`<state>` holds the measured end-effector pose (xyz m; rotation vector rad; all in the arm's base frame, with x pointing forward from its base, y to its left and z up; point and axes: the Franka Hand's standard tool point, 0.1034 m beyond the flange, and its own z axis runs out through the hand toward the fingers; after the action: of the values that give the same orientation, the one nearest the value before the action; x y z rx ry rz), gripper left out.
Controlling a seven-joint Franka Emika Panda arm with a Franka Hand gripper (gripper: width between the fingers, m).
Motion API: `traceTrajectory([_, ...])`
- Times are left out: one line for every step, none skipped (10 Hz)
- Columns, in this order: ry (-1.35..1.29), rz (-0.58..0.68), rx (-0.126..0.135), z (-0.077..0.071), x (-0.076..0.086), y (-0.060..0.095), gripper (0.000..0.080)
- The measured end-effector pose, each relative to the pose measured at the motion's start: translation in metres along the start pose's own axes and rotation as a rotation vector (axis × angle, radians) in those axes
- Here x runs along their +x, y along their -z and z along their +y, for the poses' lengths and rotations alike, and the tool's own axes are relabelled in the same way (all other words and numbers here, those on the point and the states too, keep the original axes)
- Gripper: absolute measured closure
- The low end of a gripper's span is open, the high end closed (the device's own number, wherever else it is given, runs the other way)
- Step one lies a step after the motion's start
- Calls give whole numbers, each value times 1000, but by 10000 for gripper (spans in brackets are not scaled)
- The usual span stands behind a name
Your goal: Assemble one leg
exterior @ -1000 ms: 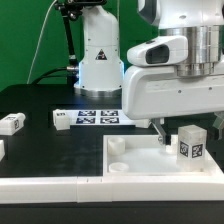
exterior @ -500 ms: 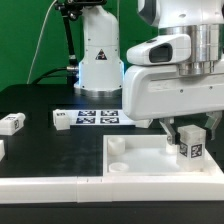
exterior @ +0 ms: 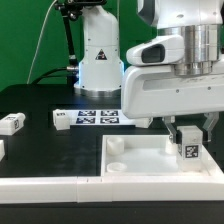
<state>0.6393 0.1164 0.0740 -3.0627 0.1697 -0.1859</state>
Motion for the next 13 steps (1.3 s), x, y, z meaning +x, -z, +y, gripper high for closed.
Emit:
traceTrajectory([-151,7,-1,0,-2,0,509])
traceTrajectory([-288,22,1,1,-2,0,509])
traceTrajectory([-383,41,7,1,-2,-1,509])
traceTrajectory([-536,47,9,2,-3,-1,508])
traceTrajectory([-658,45,9,3,-3,0,508])
traceTrajectory([-780,35,15,2,-5,0,505])
traceTrajectory([-958,29,10,1,-6,0,505])
traceTrajectory([-1000,33,8,1,-6,0,505])
traceTrajectory([-1039,34,8,1,-6,0,505])
traceTrajectory([-1135,28,13,1,-7,0,505])
traceTrajectory([-1152,27,14,1,-7,0,505])
traceTrajectory([-1132,27,13,1,-7,-1,505])
traceTrajectory([-1081,27,12,1,-7,-1,303])
